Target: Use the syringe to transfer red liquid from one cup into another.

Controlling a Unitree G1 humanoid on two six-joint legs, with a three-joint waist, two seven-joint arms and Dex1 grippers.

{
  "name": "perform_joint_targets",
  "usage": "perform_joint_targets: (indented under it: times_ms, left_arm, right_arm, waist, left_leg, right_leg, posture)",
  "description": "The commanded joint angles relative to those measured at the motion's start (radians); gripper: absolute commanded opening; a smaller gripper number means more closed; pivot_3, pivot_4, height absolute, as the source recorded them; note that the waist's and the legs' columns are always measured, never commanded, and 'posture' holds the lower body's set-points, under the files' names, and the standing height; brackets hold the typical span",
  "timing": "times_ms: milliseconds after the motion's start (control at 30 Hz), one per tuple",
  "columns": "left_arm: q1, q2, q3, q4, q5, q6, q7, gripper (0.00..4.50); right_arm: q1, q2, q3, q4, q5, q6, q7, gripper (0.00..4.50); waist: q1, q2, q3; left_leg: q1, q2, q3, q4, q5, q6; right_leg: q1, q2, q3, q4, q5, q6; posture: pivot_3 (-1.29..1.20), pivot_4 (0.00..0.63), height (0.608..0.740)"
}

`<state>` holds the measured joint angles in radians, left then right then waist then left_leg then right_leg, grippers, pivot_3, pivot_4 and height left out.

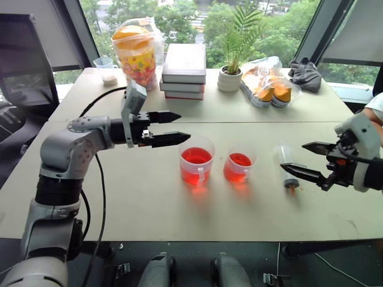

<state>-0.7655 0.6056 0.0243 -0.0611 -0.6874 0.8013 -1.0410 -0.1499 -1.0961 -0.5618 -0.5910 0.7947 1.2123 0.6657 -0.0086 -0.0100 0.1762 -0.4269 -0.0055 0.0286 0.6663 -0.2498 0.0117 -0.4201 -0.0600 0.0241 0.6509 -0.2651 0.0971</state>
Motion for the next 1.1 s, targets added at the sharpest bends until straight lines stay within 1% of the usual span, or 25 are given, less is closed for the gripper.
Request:
perform_joint_targets:
  times_ms: [33, 233, 367, 733, 800, 867, 933, 1000, 1100]
  left_arm:
    - [-0.003, -0.008, 0.023, -0.031, -0.026, -0.005, 0.001, 4.5]
    - [-0.004, -0.015, 0.033, -0.039, -0.051, 0.007, 0.004, 4.5]
    - [0.008, -0.005, 0.041, -0.045, -0.051, -0.002, 0.007, 4.5]
    - [0.024, -0.015, 0.024, -0.047, -0.038, -0.034, 0.013, 4.5]
    - [0.021, -0.02, 0.02, -0.044, -0.036, -0.04, 0.015, 4.5]
    - [0.016, -0.028, 0.014, -0.044, -0.032, -0.047, 0.017, 4.5]
    - [0.015, -0.04, 0.006, -0.04, -0.023, -0.062, 0.019, 4.5]
    - [0.015, -0.053, 0.003, -0.038, -0.017, -0.07, 0.026, 4.5]
    - [0.022, -0.062, 0.002, -0.045, -0.015, -0.071, 0.028, 4.5]
  right_arm:
    - [0.003, -0.023, -0.011, -0.003, -0.012, -0.029, 0.015, 4.47]
    - [0.025, -0.039, 0.012, 0.035, -0.046, -0.065, 0.04, 4.47]
    - [0.018, -0.039, 0.025, 0.045, -0.056, -0.067, 0.036, 4.47]
    - [-0.01, -0.05, 0.047, 0.064, -0.073, -0.057, 0.026, 4.47]
    - [-0.042, -0.042, 0.071, 0.087, -0.084, -0.05, -0.002, 4.47]
    - [-0.105, -0.036, 0.117, 0.13, -0.091, -0.02, -0.04, 4.47]
    - [-0.215, -0.009, 0.19, 0.208, -0.096, 0.062, -0.097, 4.47]
    - [-0.341, 0.017, 0.29, 0.322, -0.132, 0.166, -0.153, 4.47]
    - [-0.491, 0.064, 0.386, 0.479, -0.183, 0.255, -0.2, 4.47]
  waist:
    - [-0.001, 0.0, 0.0]
    - [-0.001, 0.0, 0.0]
    - [-0.001, 0.0, 0.0]
    - [-0.001, 0.0, 0.0]
    - [-0.001, 0.0, 0.0]
    - [-0.002, 0.0, 0.0]
    - [-0.006, 0.0, 0.0]
    - [-0.006, 0.0, 0.0]
    - [-0.004, 0.0, 0.0]
  left_leg:
    - [0.0, 0.0, 0.0, 0.0, 0.0, 0.0]
    - [0.0, 0.0, 0.0, 0.0, 0.0, 0.0]
    - [0.0, 0.0, 0.0, 0.0, 0.0, 0.0]
    - [0.0, 0.0, 0.0, 0.0, 0.0, 0.0]
    - [0.0, 0.0, 0.0, 0.0, 0.0, 0.0]
    - [0.0, 0.0, 0.0, 0.0, 0.0, 0.0]
    - [0.001, 0.0, 0.0, 0.001, 0.0, 0.0]
    - [0.002, 0.0, 0.001, 0.001, 0.0, 0.0]
    - [0.002, 0.0, 0.0, 0.0, 0.0, 0.0]
  right_leg:
    - [0.0, 0.0, 0.0, 0.0, 0.0, 0.0]
    - [0.0, 0.0, 0.0, 0.0, 0.0, 0.0]
    - [0.0, 0.0, 0.0, 0.0, 0.0, 0.0]
    - [0.0, 0.0, 0.0, 0.0, 0.0, 0.0]
    - [0.0, 0.0, 0.0, 0.0, 0.0, 0.0]
    - [0.0, 0.0, 0.0, 0.0, 0.0, 0.0]
    - [0.001, 0.0, 0.0, 0.0, 0.0, 0.0]
    - [0.001, -0.001, 0.001, 0.0, 0.0, 0.0]
    - [0.001, -0.001, 0.001, 0.0, 0.0, -0.001]
  posture:
    - [0.0, 0.15, 0.74]
    - [0.0, 0.15, 0.74]
    - [0.0, 0.15, 0.74]
    - [0.0, 0.15, 0.74]
    - [0.0, 0.15, 0.74]
    - [0.0, 0.15, 0.74]
    - [0.0, 0.15, 0.74]
    - [0.0, 0.15, 0.74]
    - [0.0, 0.15, 0.74]
